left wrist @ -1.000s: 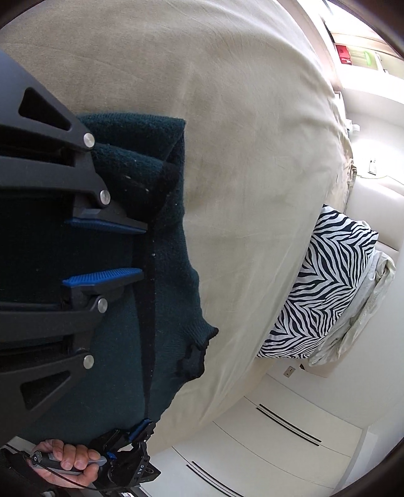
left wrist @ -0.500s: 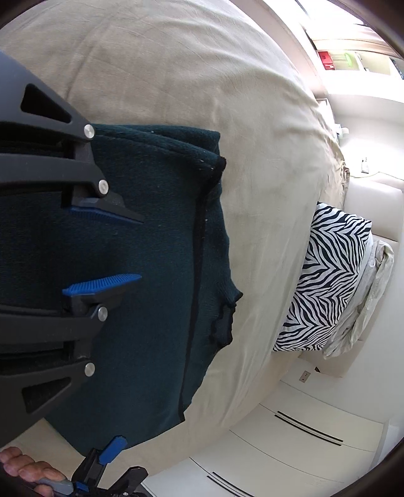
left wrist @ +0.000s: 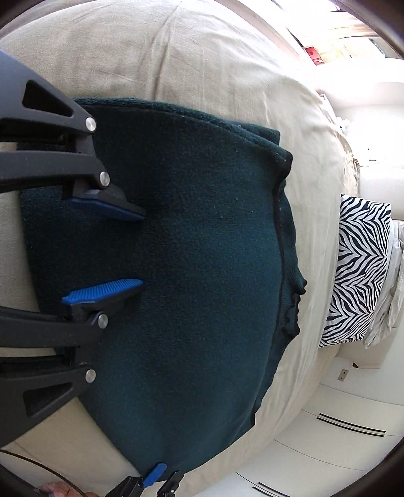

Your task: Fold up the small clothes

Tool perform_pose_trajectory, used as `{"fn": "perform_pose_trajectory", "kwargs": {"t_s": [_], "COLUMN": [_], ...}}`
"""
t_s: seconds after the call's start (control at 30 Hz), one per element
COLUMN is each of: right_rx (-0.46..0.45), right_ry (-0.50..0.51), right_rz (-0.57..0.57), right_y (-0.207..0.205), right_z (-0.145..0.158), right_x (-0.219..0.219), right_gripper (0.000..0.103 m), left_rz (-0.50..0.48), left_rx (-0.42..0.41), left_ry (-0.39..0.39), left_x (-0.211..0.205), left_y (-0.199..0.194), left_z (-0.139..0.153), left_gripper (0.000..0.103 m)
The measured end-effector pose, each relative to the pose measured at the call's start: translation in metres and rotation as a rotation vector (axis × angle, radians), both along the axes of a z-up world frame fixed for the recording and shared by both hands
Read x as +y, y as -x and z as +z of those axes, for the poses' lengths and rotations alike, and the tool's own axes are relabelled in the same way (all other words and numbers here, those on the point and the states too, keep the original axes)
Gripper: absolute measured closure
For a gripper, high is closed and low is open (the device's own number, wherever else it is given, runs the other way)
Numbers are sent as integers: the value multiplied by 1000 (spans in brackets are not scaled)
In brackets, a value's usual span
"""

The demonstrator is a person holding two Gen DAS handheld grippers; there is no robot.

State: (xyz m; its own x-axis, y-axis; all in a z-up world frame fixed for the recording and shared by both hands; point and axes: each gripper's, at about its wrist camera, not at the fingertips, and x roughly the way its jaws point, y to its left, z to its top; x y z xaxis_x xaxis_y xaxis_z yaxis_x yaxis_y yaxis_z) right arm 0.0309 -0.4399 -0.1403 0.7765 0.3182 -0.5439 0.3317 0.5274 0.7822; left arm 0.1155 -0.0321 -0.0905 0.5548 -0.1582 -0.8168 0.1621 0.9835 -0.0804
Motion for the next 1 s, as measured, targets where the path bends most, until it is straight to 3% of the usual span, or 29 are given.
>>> {"fn": "perform_pose_trajectory", "kwargs": {"t_s": [0.07,0.13,0.37,0.43,0.5,0.6,0.73,0.83,1.0], "right_rx": [-26,-49,-116,-142,-147,-111,-13,-38,-47], "right_ry": [44,124,343,356,303,139,58,-76,-85], "right_rz": [-32,-9,243,283,310,376,411,350,92], "right_y": [16,23,-13,-26,-40,-61,-72,-66,-26], "right_z": [16,34,79,85,81,54,8,-11,-9], "right_x": [-3,6,96,119,135,148,159,133,50], "right_gripper": [62,49,45,37,35,35,37,51,51], "left_rz": [0,-1,-7,-9,-9,-10,-14,-18,39], "left_rx": [-3,-7,-8,-11,-17,-25,-23,-14,3], "left_ry": [-3,-11,-12,-8,-3,11,54,83,120], "left_x": [0,-1,-1,-1,-1,2,10,19,35], "left_y": [0,2,2,2,2,3,4,8,21], "left_z": [-1,-1,-1,-2,-3,-4,-4,-1,14], "left_gripper": [61,61,60,60,60,60,60,61,72]}}
